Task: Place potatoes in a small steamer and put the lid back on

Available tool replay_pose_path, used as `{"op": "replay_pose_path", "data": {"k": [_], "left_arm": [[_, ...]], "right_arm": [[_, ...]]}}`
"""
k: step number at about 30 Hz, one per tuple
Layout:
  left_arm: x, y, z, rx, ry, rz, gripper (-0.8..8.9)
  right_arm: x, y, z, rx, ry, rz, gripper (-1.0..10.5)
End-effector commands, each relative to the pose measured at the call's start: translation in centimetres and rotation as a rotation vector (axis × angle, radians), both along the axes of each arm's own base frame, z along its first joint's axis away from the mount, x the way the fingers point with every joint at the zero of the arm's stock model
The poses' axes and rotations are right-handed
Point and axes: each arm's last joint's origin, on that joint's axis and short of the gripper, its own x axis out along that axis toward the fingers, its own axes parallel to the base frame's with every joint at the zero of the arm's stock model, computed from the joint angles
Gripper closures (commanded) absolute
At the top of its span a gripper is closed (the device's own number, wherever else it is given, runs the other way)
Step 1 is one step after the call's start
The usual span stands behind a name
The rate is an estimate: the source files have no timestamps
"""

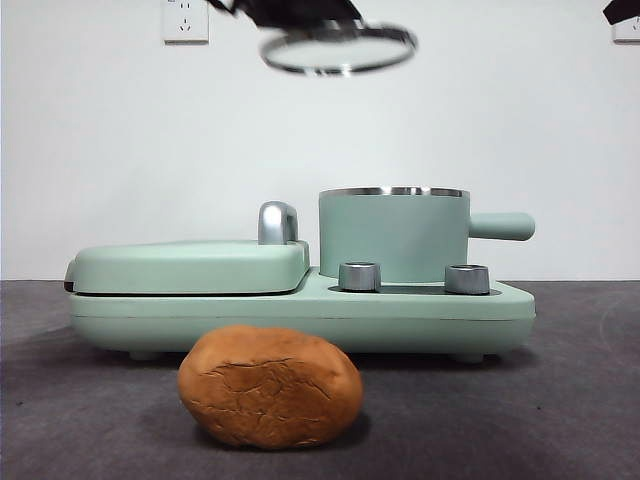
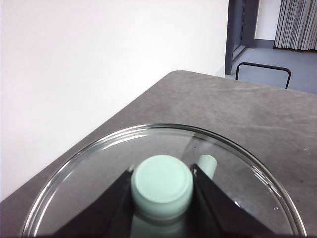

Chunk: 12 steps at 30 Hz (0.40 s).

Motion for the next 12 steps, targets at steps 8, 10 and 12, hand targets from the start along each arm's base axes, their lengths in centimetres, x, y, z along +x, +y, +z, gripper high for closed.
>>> {"op": "replay_pose_path", "data": {"k": [8, 10, 12], "left_arm": [[-3.4, 5.6, 4.0, 0.037, 0.012, 0.085, 7.95], [-4.1, 6.6, 4.2, 0.048, 0.013, 0.101, 7.95], [-5.0, 7.3, 4.2, 0.045, 0.013, 0.113, 7.95]], "right_arm": [[-0.2, 1.9, 0.1, 0.004, 0.034, 0.143, 6.5], [-0.1, 2.5, -0.2, -0.003, 0.063, 0.187, 6.5], [0.0, 3.1, -0.4, -0.009, 0.083, 0.222, 6.5]]}}
